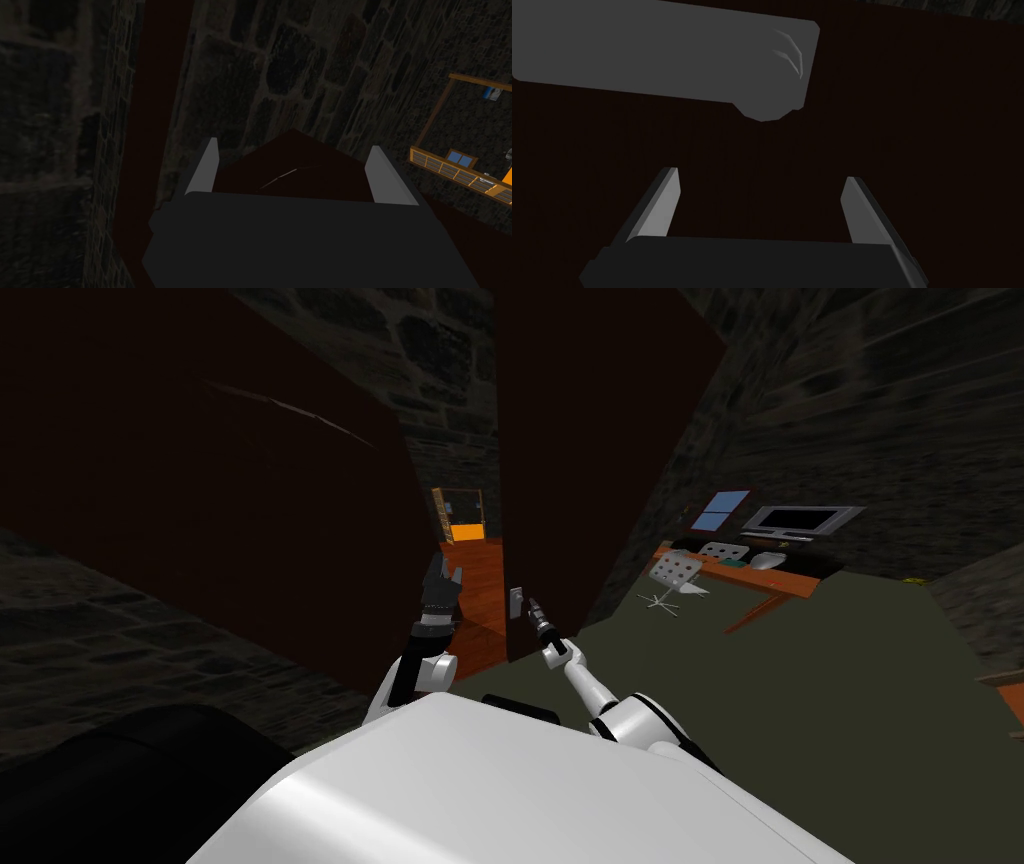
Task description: Push the door open
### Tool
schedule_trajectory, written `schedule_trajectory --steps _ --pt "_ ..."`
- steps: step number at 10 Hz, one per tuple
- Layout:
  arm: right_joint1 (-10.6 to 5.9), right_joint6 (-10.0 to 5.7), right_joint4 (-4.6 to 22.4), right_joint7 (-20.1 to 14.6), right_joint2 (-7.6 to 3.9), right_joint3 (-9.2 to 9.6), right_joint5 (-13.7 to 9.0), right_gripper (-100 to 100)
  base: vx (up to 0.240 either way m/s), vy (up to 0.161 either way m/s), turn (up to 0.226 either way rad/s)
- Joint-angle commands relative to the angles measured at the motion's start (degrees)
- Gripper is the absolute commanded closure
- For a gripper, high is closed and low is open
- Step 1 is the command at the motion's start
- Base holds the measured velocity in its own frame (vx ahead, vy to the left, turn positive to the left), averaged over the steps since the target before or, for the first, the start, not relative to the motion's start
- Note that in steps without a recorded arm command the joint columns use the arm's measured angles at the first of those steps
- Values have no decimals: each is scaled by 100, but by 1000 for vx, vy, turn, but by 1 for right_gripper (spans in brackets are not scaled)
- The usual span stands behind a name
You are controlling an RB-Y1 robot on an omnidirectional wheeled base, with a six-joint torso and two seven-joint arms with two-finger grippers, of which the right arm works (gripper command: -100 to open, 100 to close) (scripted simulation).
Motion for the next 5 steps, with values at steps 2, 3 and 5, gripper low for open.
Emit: schedule_trajectory --steps 2,3,5 --pt "-37 -77 112 19 114 -41 -15 -100 173 130 22" --pt "-34 -81 116 25 196 -51 -17 -100 182 96 17" --pt "-32 -105 135 22 241 -53 -18 -100 120 65 11"
